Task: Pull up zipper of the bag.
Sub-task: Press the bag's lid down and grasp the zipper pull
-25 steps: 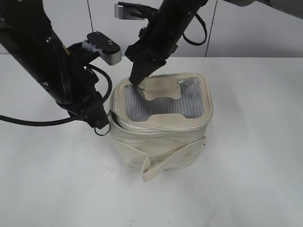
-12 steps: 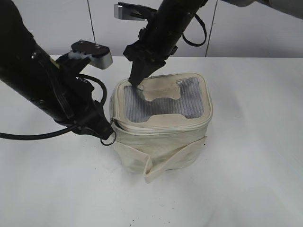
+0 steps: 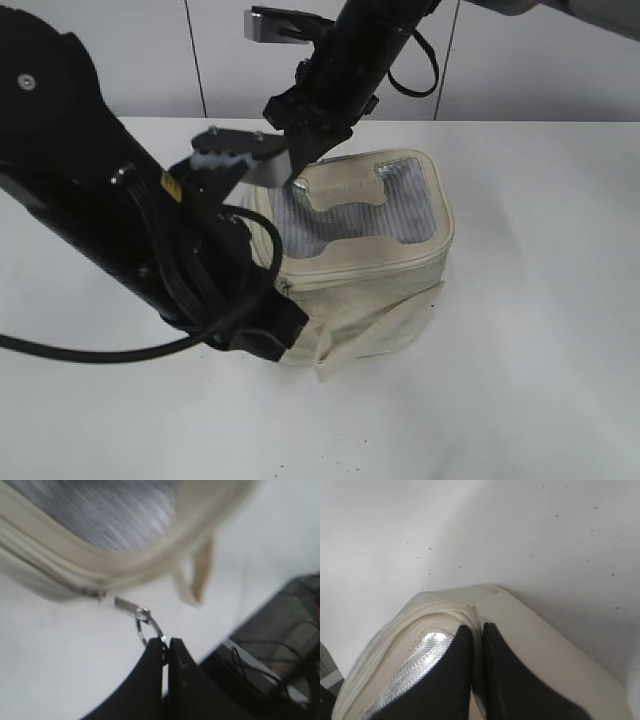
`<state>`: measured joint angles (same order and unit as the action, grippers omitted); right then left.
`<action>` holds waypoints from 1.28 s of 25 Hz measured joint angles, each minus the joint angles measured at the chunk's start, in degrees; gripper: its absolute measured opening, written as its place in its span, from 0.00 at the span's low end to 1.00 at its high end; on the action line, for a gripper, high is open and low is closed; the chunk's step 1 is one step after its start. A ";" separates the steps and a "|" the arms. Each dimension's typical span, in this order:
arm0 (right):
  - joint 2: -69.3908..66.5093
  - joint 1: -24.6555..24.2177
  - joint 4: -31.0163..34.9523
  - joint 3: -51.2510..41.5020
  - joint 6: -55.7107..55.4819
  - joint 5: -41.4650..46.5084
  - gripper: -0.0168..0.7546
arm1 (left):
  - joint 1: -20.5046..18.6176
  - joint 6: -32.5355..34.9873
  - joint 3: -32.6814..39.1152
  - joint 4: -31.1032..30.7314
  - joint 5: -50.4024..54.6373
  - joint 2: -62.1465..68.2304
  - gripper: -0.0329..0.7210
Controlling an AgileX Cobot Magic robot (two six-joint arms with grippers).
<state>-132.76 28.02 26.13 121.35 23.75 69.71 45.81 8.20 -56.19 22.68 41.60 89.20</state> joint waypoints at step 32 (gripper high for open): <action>0.04 -0.80 -1.76 0.30 -6.24 -4.39 0.07 | 5.91 -20.06 0.44 -1.16 -12.83 -2.81 0.04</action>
<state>-132.72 27.23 24.37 121.65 17.51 65.31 51.72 -11.86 -55.75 21.52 28.77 86.39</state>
